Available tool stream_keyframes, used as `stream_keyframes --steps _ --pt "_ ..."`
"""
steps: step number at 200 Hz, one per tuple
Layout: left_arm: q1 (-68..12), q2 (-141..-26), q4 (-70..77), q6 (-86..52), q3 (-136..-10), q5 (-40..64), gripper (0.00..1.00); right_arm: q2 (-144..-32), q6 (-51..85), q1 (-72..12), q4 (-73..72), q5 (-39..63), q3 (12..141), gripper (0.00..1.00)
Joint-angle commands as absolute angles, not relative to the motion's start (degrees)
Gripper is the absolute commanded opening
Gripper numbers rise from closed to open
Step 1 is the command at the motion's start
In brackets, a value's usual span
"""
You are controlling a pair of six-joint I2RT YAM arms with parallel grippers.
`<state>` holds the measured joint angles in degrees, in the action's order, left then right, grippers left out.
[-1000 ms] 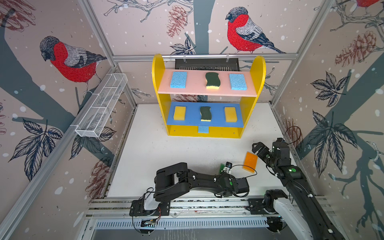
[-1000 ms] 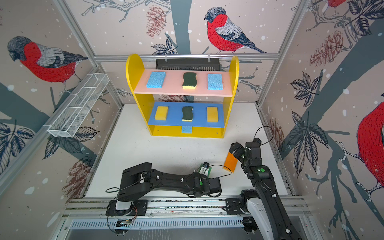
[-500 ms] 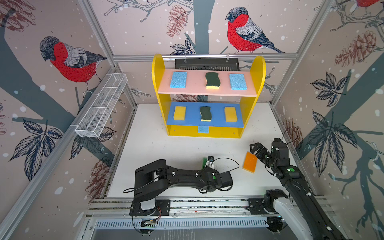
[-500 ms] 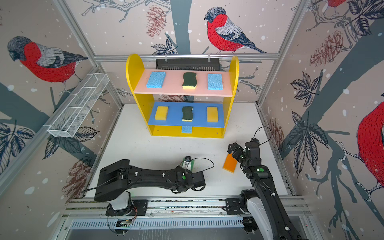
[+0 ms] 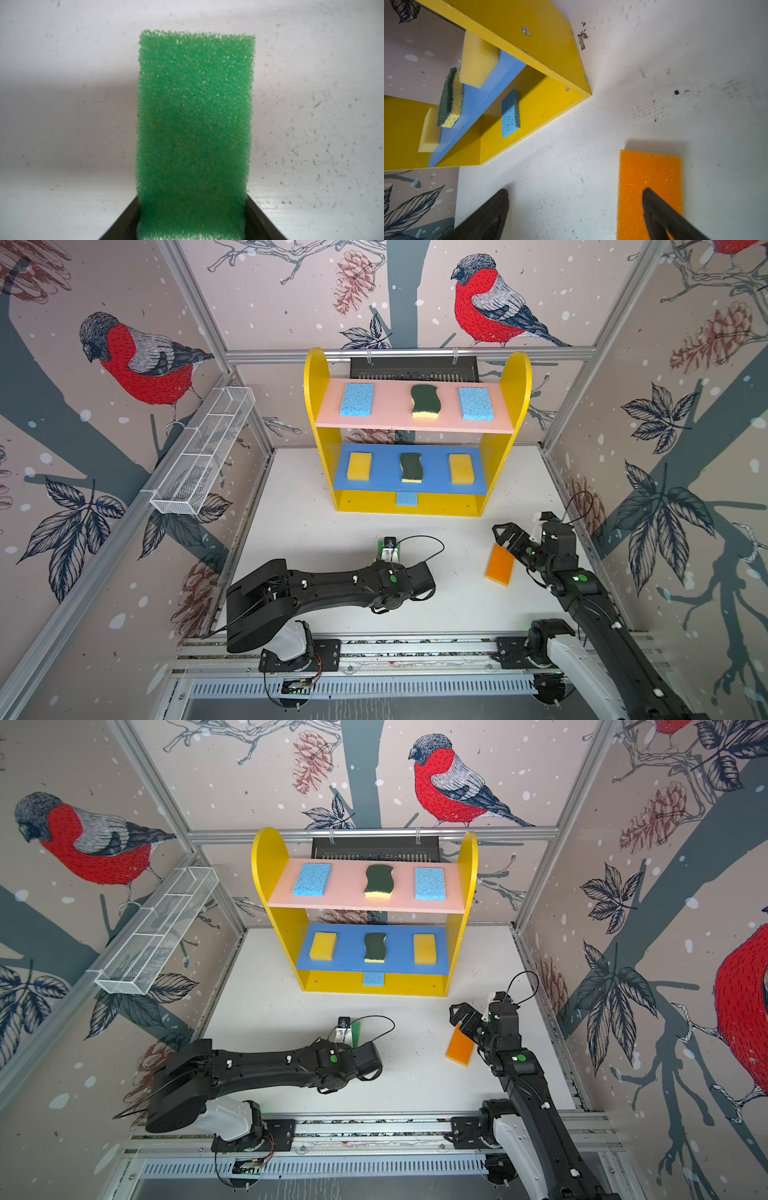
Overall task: Arrange cleaning sponges on a shelf
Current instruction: Pick up the cleaning sponge from the bottom-center of the table.
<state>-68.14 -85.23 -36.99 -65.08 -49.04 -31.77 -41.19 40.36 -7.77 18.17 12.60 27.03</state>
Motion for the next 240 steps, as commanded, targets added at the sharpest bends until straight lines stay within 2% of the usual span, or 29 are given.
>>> stream_keyframes --steps 1,76,166,240 --pt "-66.2 -81.8 -34.2 -61.7 -46.7 -34.6 0.65 -41.9 41.1 -8.9 14.7 14.8 27.5 1.0" --pt "-56.6 -71.3 -23.2 -52.2 -38.6 -34.3 0.64 -44.7 47.4 -21.3 9.4 8.9 27.2 1.0" --pt "-45.0 -70.8 -12.7 -42.5 -33.8 -28.2 0.64 -55.6 50.8 -30.8 3.9 7.4 30.0 1.0" --pt "-37.4 -72.0 -7.0 -33.7 -33.0 -27.1 0.64 -65.2 52.1 -37.9 -2.6 6.1 31.8 1.0"
